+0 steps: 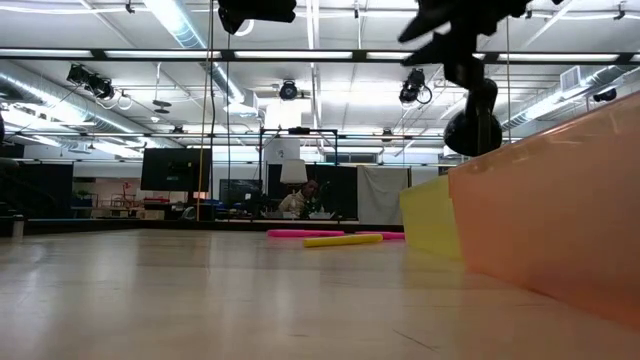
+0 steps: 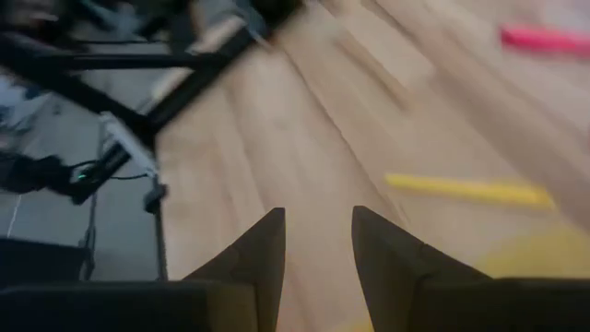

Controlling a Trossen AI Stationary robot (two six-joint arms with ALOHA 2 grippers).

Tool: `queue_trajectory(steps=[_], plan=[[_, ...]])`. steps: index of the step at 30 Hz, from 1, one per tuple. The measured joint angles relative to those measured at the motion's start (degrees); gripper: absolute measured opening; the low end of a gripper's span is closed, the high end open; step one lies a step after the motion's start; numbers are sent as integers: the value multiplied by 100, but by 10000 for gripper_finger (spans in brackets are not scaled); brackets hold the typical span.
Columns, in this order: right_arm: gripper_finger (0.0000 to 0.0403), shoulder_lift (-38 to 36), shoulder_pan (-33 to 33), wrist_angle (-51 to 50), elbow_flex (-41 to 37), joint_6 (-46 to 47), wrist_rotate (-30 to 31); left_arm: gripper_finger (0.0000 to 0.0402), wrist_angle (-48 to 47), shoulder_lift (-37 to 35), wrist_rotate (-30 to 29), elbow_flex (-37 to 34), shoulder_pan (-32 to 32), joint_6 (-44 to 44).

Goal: Pick & Place Markers
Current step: Put the left pink pen into the yellow bin

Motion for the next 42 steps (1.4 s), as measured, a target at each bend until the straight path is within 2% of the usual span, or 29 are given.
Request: queue_trajectory(steps=[9, 13, 17, 27, 32, 42], plan=[[126, -61, 0, 1512, 0, -1456, -67, 108, 39, 0, 3, 0, 0, -485], [126, -61, -4, 1961, 0, -1692, -67, 108, 28, 0, 11, 0, 39, -1012], [126, -61, -4, 2093, 0, -1764, -65, 114, 24, 0, 22, 0, 44, -1010], [126, -61, -4, 2089, 0, -1746, -65, 210, -321, 0, -90, 0, 184, -1012], [126, -61, -4, 2093, 0, -1511, -65, 242, -605, 0, 564, 0, 629, -1011], [126, -61, -4, 2098, 0, -1288, -65, 239, -1012, 50, 1562, 0, 1971, -496]])
